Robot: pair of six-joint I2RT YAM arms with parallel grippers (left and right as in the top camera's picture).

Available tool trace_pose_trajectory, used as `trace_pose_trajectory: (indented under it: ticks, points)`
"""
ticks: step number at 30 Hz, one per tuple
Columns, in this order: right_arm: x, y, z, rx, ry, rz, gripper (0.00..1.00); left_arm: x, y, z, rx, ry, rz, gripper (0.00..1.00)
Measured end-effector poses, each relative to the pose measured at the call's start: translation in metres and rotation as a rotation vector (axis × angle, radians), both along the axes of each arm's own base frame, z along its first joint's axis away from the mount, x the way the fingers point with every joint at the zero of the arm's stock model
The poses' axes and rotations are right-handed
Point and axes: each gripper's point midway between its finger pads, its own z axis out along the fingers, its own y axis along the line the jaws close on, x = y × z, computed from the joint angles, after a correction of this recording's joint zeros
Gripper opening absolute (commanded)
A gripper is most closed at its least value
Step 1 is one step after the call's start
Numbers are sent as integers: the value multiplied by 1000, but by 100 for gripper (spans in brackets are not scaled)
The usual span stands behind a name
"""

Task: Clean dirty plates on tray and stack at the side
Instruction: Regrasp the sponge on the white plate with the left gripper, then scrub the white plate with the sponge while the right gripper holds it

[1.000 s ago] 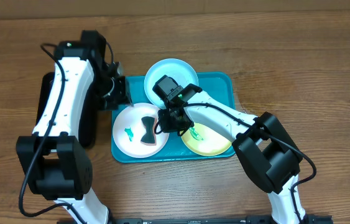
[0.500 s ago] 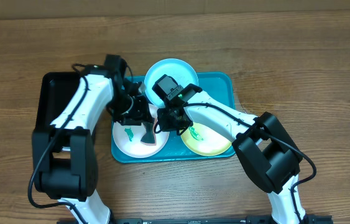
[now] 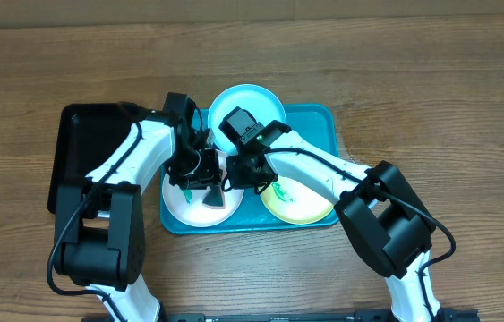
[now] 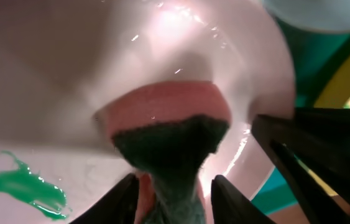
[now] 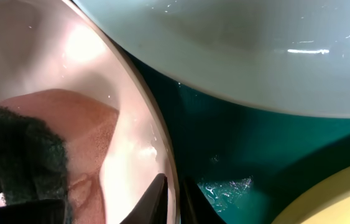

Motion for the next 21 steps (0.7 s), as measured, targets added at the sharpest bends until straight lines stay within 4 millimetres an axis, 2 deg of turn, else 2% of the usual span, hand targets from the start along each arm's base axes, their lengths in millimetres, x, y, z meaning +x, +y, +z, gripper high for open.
trace_pose_trajectory:
  ticks: [7,12,21]
  points:
    - [0,0,0,0,0,0,10,-3,2,-3,11,7,4,39]
    - [0,0,0,0,0,0,10,-2,2,-4,15,7,18,33]
    - [0,0,0,0,0,0,10,-2,-3,-5,15,2,10,35]
